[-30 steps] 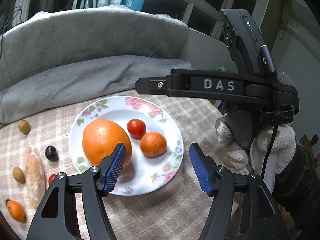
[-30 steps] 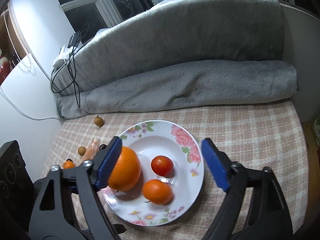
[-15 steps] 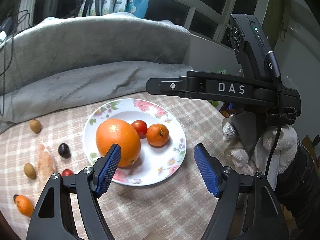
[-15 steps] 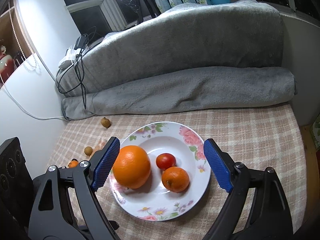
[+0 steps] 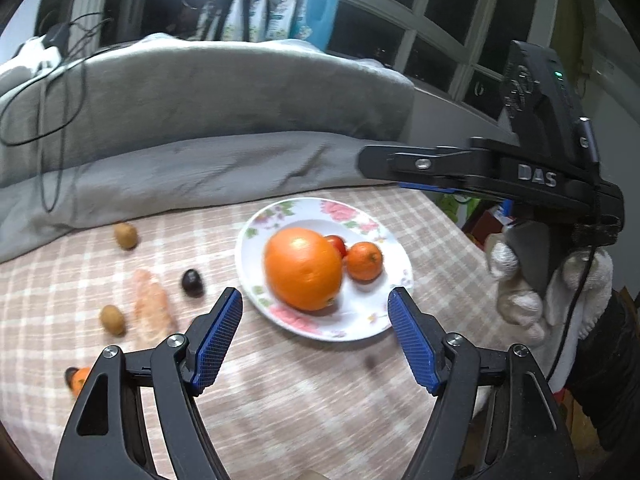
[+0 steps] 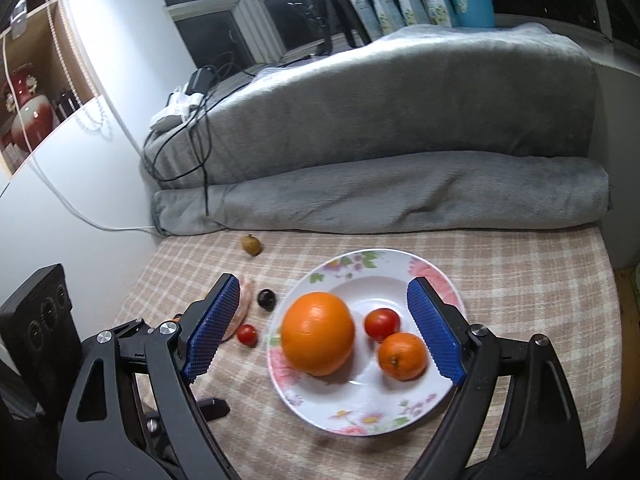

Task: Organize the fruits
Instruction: 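Move the left tool back to the peeled pomelo segment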

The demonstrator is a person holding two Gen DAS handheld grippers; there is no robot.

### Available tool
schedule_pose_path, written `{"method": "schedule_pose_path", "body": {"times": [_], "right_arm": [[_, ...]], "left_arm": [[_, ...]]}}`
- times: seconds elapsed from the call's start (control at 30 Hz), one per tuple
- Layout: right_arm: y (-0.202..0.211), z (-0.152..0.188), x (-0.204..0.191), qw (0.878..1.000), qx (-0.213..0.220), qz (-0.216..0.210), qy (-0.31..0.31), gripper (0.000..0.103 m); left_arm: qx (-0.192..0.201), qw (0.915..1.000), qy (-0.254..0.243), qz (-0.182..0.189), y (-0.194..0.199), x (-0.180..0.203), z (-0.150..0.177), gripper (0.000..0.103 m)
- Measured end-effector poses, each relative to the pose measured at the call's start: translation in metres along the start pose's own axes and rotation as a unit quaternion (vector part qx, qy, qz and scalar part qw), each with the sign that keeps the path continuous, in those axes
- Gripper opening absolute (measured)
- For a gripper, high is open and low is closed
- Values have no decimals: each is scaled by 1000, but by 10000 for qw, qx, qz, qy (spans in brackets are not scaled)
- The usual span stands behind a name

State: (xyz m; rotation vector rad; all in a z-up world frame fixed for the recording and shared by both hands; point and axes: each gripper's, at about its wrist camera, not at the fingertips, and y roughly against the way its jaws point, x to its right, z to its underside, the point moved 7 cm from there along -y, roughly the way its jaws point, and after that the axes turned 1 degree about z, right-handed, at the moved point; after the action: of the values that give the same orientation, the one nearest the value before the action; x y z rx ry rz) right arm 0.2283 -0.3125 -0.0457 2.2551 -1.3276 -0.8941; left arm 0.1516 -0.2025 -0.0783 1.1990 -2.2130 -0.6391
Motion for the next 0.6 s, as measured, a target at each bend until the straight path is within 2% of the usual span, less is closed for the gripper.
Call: {"method": "schedule_pose_path", "body": {"times": [0.23, 0.37, 0.53, 0.6], "right_arm": [[7, 6, -16, 9999, 55, -121, 31, 88], [13, 14, -19, 9999, 95, -27, 75, 88], [19, 30, -16, 9998, 33, 147, 86, 88], [22, 38, -13, 9995, 22, 290, 105, 88]], "left_arm": [[-127, 9992, 118, -352, 7, -38, 6, 75], [-248, 9983, 174, -502, 6, -56, 9, 75], [-513, 9962, 363, -597, -6, -80, 15, 64], [-619, 9953, 454, -587, -9, -88, 17, 57]]}}
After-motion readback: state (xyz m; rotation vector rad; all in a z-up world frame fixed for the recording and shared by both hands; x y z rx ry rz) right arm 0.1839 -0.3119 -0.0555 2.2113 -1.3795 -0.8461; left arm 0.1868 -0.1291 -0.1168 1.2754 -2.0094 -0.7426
